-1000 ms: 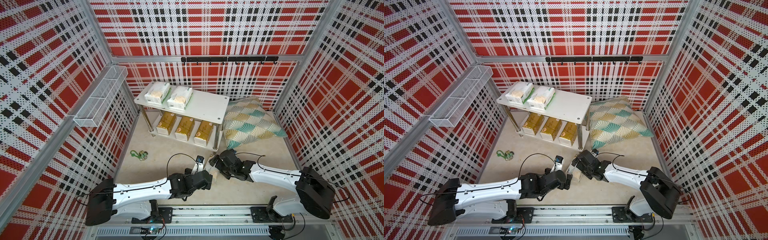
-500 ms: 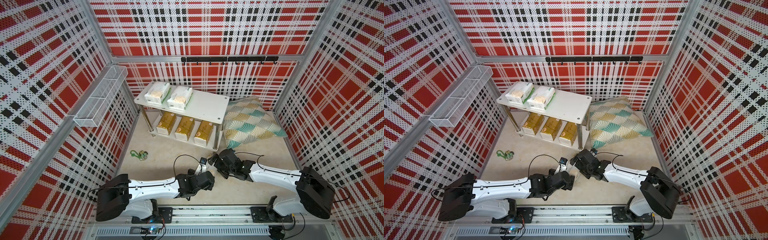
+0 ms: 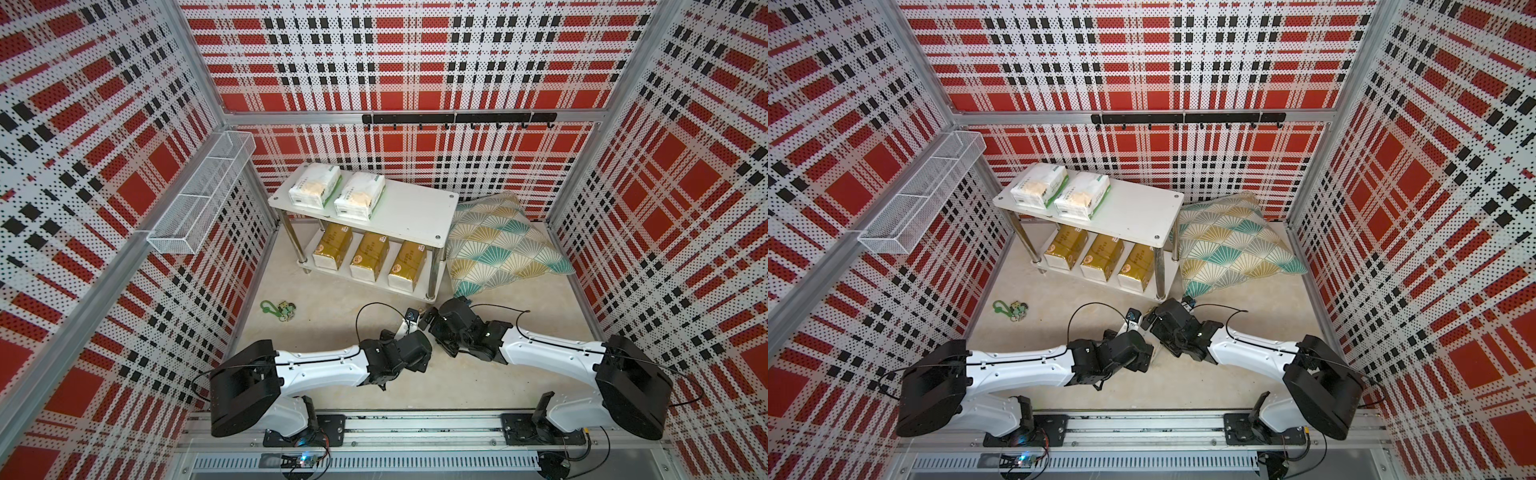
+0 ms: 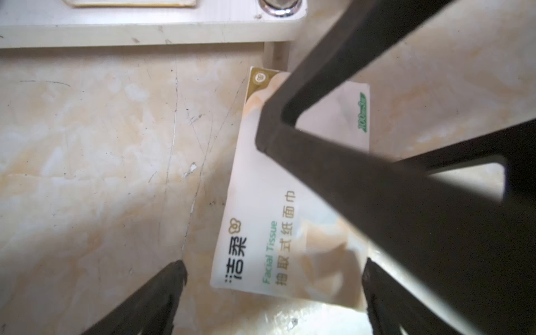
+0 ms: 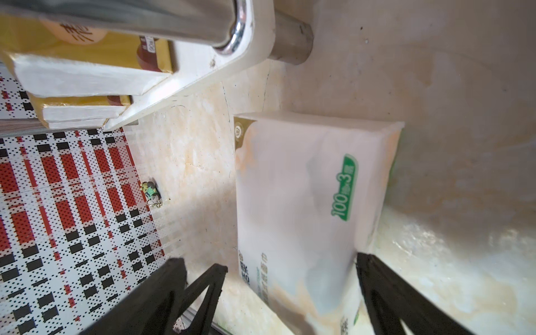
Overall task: Place the tissue boxes on the shelf by color
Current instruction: Move the box of tissues to the center of the board.
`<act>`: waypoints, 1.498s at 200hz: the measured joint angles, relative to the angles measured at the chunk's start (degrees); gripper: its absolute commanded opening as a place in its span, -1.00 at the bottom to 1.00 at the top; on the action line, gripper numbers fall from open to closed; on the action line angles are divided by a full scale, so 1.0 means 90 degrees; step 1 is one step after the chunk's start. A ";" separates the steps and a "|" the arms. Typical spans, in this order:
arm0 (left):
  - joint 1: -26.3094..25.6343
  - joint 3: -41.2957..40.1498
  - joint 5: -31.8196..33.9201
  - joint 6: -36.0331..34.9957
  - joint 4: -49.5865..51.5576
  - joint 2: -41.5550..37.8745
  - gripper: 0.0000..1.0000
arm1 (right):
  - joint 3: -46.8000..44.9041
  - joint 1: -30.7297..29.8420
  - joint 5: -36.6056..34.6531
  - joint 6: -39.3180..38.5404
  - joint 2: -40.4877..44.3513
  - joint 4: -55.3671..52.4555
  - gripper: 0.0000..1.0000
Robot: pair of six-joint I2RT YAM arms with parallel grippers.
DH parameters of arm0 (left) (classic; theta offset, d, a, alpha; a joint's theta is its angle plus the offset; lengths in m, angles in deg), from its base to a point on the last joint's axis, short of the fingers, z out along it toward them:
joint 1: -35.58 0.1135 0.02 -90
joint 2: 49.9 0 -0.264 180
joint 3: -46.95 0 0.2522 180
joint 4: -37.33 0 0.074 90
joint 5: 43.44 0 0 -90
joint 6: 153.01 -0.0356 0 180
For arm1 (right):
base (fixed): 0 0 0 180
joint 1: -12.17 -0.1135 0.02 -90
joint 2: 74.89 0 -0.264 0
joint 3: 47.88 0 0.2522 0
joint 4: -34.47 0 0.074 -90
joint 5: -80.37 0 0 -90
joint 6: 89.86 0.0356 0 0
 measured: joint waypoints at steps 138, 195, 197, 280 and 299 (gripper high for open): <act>0.0192 0.0330 -0.0381 -0.0333 -0.0148 0.0425 0.98 | -0.0032 0.0019 -0.0163 -0.0075 -0.0027 -0.0165 1.00; 0.0160 0.0369 -0.0350 -0.0330 -0.0121 0.0503 0.98 | -0.0053 0.0010 -0.0155 -0.0078 -0.0049 -0.0206 1.00; 0.0160 0.0372 -0.0350 -0.0333 -0.0119 0.0510 0.98 | -0.0056 0.0010 -0.0155 -0.0078 -0.0049 -0.0214 1.00; 0.0087 0.0427 -0.0316 -0.0386 -0.0182 0.0903 0.98 | -0.0141 0.0010 -0.0255 -0.0109 -0.0007 -0.0498 1.00; 0.0080 0.0427 -0.0330 -0.0413 -0.0240 0.0940 0.98 | -0.0146 0.0022 -0.0296 -0.0131 0.0019 -0.0554 1.00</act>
